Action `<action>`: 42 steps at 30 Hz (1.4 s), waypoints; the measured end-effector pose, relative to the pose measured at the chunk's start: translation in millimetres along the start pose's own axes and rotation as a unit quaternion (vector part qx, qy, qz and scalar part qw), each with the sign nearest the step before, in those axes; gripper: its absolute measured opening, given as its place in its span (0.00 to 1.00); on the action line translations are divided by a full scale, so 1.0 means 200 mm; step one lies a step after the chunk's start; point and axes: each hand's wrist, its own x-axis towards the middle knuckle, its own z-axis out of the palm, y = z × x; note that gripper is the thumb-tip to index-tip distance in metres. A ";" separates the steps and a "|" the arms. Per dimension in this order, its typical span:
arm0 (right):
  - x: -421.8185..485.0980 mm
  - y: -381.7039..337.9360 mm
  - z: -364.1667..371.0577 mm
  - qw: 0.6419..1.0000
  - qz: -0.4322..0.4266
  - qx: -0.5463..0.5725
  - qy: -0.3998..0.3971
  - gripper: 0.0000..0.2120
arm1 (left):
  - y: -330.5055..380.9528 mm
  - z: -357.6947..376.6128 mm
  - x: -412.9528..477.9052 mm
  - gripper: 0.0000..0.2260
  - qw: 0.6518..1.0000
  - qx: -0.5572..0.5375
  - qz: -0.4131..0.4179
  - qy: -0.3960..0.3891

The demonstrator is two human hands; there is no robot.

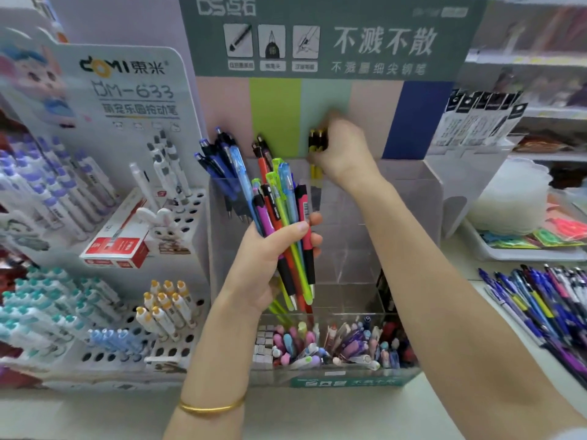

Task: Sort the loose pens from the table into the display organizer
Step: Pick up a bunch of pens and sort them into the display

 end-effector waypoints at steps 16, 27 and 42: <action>-0.46 -0.02 -0.07 0.940 0.023 0.294 -0.172 0.10 | -0.08 -0.10 -0.05 0.11 0.994 -0.039 0.033 -0.093; -0.55 -0.02 0.00 0.899 0.008 0.369 -0.234 0.11 | -0.08 -0.19 -0.13 0.15 0.996 0.074 0.045 -0.032; -0.68 -0.13 0.13 0.938 0.007 0.346 0.017 0.05 | -0.06 -0.20 -0.17 0.20 0.982 0.097 0.070 0.150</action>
